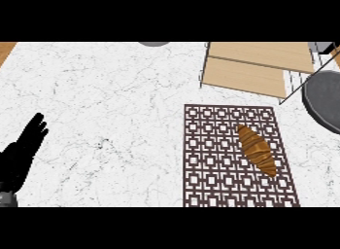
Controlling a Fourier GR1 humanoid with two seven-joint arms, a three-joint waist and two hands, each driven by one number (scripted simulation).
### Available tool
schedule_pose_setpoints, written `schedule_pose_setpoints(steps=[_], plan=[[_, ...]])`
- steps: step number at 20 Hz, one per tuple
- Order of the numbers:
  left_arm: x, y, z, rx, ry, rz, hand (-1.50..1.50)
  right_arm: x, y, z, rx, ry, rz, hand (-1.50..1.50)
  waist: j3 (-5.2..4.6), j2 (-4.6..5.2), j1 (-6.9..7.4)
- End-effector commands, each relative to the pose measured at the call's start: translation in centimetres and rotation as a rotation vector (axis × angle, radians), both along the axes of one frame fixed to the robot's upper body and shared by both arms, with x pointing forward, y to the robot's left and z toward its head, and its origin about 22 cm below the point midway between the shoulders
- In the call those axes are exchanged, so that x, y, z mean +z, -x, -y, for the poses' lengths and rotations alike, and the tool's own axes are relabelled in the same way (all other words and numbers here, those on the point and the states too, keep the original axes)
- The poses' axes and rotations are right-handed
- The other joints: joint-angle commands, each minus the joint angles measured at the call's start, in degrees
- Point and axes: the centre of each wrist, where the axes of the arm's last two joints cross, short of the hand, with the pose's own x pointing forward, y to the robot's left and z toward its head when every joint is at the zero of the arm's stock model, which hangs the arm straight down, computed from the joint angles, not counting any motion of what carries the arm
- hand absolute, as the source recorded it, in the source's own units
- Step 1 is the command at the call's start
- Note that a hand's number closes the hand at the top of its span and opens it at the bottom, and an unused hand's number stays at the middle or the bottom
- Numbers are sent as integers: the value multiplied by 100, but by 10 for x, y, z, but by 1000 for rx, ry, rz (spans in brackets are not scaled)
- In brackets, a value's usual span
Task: Pick the tomato from the placemat and place it in the tiered shelf
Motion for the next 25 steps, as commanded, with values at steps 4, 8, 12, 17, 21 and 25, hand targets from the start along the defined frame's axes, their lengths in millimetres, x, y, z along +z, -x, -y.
schedule_pose_setpoints(steps=[4,8,12,17,21,25], plan=[[-5,-2,-2,13,14,-2,0,23,23,31,51,-220,110,-150,-1,-16,-87],[-10,11,-7,45,14,4,0,54,64,70,45,-254,173,-150,-1,-54,-159],[0,14,-6,33,-11,2,0,89,120,124,-39,-228,185,-150,6,-78,-207],[-6,18,-24,43,9,-12,0,104,184,184,-126,-236,174,-150,2,-51,-209],[-8,20,-29,72,13,-15,0,110,244,232,-90,-218,123,-150,9,-66,-331],[1,13,-18,41,6,-8,0,119,298,269,-81,-193,131,-150,13,-45,-291]])
